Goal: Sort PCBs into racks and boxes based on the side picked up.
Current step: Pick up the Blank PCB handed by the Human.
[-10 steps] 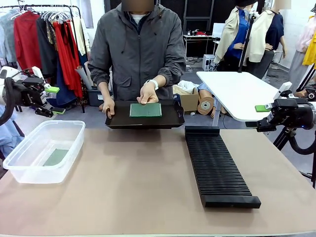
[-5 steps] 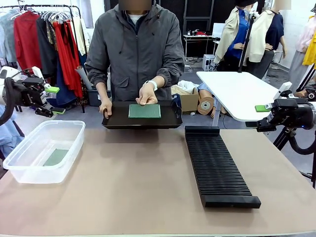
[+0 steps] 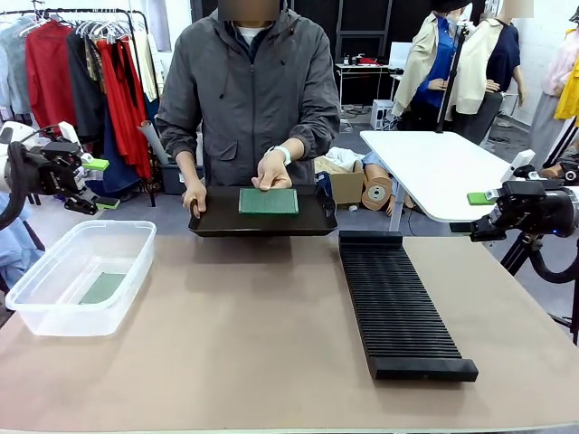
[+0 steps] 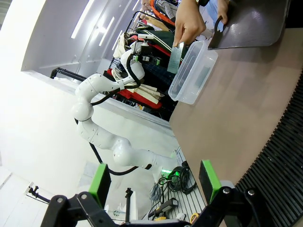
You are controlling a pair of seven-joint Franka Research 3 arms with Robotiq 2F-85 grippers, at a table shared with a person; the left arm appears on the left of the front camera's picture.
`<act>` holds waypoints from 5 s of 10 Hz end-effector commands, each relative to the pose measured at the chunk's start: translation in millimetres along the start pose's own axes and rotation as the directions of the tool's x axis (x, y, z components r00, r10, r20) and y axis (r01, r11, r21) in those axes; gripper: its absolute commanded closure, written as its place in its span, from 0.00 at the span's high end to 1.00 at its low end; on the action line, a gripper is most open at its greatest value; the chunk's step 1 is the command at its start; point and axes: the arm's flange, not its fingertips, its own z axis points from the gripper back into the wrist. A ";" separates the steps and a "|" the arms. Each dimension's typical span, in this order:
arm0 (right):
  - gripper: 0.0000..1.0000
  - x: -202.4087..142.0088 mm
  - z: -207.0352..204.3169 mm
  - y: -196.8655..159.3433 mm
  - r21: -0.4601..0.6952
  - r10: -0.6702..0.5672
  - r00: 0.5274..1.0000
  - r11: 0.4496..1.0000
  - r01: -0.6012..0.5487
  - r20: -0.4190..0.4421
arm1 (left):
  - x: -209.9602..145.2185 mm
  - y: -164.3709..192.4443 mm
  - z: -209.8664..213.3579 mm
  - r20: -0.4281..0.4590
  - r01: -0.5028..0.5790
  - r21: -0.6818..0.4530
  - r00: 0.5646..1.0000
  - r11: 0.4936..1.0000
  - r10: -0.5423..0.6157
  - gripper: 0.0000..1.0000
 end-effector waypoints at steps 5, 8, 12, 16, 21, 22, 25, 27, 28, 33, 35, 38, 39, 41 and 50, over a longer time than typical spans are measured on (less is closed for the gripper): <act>1.00 22.4 -61.8 -2.2 -0.016 -0.076 0.992 0.997 0.078 0.106 | -0.6 -2.2 0.1 -0.002 -0.005 0.008 1.000 1.000 0.005 1.00; 1.00 38.7 -105.3 -0.9 -0.058 -0.101 0.992 0.993 0.106 0.076 | -0.6 -2.2 0.1 -0.002 -0.005 0.008 1.000 1.000 0.005 1.00; 1.00 58.5 -153.9 1.2 -0.064 -0.106 0.994 0.992 0.107 0.027 | -0.6 -2.2 0.1 -0.002 -0.005 0.008 1.000 1.000 0.005 1.00; 1.00 74.0 -185.5 -21.2 -0.110 -0.115 0.993 0.987 0.116 0.018 | -0.6 -2.2 0.1 -0.002 -0.005 0.008 1.000 1.000 0.005 1.00; 1.00 74.6 -208.9 -50.1 -0.040 -0.108 0.994 0.993 0.108 -0.014 | -0.6 -2.2 0.1 -0.002 -0.005 0.008 1.000 1.000 0.005 1.00; 1.00 75.0 -214.4 -54.8 -0.022 -0.110 0.993 0.994 0.110 -0.033 | -0.6 -2.2 0.1 -0.002 -0.005 0.008 1.000 1.000 0.005 1.00; 1.00 78.4 -233.8 -55.5 0.007 -0.041 0.997 0.999 0.041 -0.059 | -0.6 -2.2 0.1 -0.002 -0.005 0.008 1.000 1.000 0.005 1.00; 1.00 83.3 -245.5 -55.6 0.024 -0.009 0.998 1.000 0.011 -0.056 | -0.6 -2.2 0.1 -0.002 -0.005 0.008 1.000 1.000 0.005 1.00; 1.00 85.7 -249.9 -57.4 0.022 -0.014 0.998 1.000 0.015 -0.053 | -0.6 -2.2 0.1 -0.002 -0.005 0.008 1.000 1.000 0.005 1.00; 1.00 104.2 -266.3 -69.2 0.040 -0.003 1.000 0.999 0.004 -0.021 | -0.6 -2.2 0.1 -0.002 -0.005 0.008 1.000 1.000 0.005 1.00; 1.00 109.7 -268.7 -69.5 0.042 0.000 1.000 0.999 0.000 -0.018 | -0.6 -2.2 0.1 -0.002 -0.005 0.008 1.000 1.000 0.005 1.00; 1.00 113.1 -273.6 -75.6 0.006 -0.059 0.997 0.998 0.060 -0.052 | -0.6 -2.2 0.1 -0.002 -0.005 0.008 1.000 1.000 0.005 1.00; 0.96 114.3 -275.5 -77.2 0.003 -0.063 0.996 0.998 0.063 -0.068 | -0.6 -2.2 0.1 -0.002 -0.005 0.008 1.000 1.000 0.005 1.00; 0.72 115.2 -277.5 -78.0 -0.001 -0.059 0.996 0.998 0.059 -0.073 | -0.6 -2.2 0.1 -0.002 -0.005 0.008 1.000 1.000 0.005 1.00; 0.00 124.3 -289.2 -87.5 -0.029 -0.120 0.984 0.993 0.117 -0.129 | -0.6 -2.2 0.1 -0.002 -0.005 0.008 1.000 1.000 0.005 1.00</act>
